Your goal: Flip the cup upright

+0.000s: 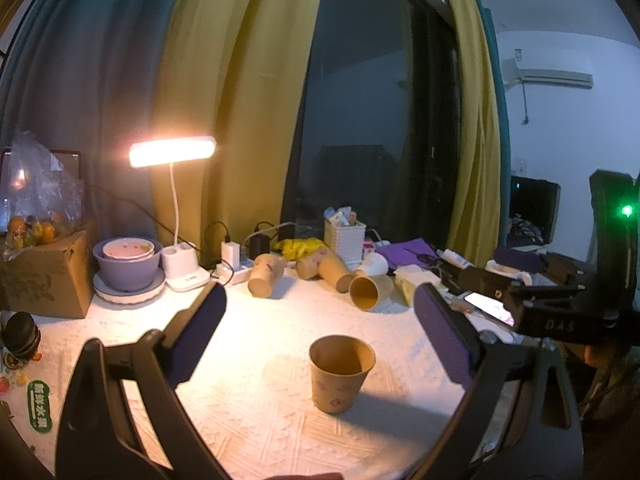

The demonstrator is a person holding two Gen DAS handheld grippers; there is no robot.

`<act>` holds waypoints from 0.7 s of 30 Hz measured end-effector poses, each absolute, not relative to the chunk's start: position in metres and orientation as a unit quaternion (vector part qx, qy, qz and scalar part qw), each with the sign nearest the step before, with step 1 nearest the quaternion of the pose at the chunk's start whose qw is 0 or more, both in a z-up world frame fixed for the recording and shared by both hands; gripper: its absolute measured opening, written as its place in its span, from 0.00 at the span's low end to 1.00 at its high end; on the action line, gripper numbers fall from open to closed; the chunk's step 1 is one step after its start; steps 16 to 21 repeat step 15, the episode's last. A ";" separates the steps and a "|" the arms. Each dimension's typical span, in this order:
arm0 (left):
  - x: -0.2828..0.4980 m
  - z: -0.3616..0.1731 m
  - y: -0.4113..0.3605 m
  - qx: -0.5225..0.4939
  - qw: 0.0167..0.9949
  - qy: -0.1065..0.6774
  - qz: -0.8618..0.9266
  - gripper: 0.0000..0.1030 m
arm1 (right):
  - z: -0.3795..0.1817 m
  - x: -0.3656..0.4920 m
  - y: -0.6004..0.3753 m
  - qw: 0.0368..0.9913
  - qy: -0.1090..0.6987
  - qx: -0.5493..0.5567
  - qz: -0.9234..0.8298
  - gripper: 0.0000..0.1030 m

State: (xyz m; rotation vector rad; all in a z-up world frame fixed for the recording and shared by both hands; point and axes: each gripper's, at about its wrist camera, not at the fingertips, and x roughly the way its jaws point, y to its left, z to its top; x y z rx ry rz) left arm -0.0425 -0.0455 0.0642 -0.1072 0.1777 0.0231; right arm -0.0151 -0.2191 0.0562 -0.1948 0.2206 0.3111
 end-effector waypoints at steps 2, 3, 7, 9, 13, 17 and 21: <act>-0.044 0.064 -0.046 -0.053 0.995 0.087 0.012 0.93 | 0.056 -0.015 -0.219 0.977 0.109 -0.096 0.154 0.79; -0.044 0.064 -0.046 -0.053 0.995 0.086 0.013 0.93 | 0.056 -0.015 -0.219 0.977 0.110 -0.096 0.154 0.79; -0.044 0.064 -0.045 -0.054 0.995 0.087 0.013 0.93 | 0.056 -0.015 -0.219 0.977 0.110 -0.096 0.154 0.79; -0.045 0.064 -0.046 -0.055 0.995 0.086 0.013 0.93 | 0.057 -0.014 -0.219 0.977 0.110 -0.096 0.154 0.79; -0.044 0.064 -0.046 -0.053 0.995 0.085 0.011 0.93 | 0.057 -0.014 -0.219 0.977 0.110 -0.096 0.154 0.79; -0.044 0.064 -0.046 -0.053 0.995 0.086 0.011 0.93 | 0.057 -0.014 -0.219 0.977 0.110 -0.096 0.154 0.79; -0.044 0.064 -0.046 -0.053 0.995 0.086 0.011 0.93 | 0.057 -0.014 -0.219 0.977 0.110 -0.096 0.154 0.79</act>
